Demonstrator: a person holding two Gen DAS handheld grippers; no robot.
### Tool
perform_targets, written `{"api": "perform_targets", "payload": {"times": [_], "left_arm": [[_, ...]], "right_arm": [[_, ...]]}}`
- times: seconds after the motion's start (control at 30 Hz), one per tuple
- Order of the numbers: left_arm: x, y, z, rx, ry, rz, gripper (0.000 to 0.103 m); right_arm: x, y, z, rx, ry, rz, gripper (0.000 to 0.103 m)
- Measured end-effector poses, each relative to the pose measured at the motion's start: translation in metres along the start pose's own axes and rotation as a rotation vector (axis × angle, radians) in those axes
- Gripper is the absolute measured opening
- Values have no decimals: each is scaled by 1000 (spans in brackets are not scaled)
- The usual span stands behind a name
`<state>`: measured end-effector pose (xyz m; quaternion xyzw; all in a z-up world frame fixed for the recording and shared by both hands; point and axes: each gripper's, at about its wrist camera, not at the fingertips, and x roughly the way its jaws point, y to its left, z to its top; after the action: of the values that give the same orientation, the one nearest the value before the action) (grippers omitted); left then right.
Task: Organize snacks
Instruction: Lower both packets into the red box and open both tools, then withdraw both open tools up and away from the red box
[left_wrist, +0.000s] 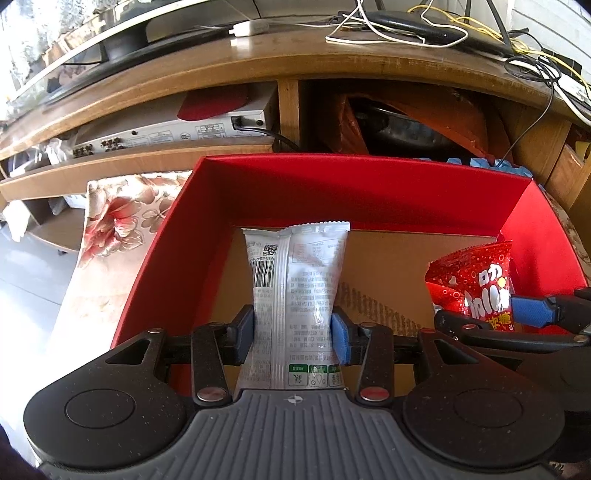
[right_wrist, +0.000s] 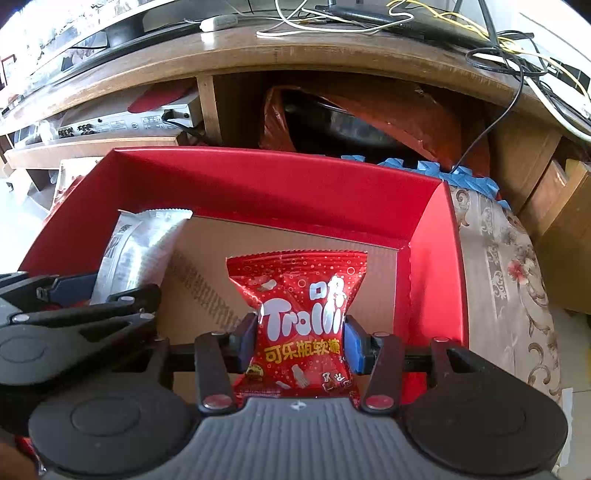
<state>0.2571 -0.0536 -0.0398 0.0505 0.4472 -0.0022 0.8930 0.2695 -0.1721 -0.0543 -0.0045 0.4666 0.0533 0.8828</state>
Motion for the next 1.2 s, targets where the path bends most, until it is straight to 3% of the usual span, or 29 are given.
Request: {"api": "perform_targets", "payload": {"times": [0.43,0.67,1.2], "left_arm": [[-8,4,3,-27,-14,-9,54],[-16,7,5,-43,-36,-22,60],[-35,6,6,-37,-75,-42,61]], "right_arm": [[-10,1,3,6,-20,-6,54],[-20,-2,8,22,-52,-23,61],[-38,-4,10,36,-81,-34,61]]}}
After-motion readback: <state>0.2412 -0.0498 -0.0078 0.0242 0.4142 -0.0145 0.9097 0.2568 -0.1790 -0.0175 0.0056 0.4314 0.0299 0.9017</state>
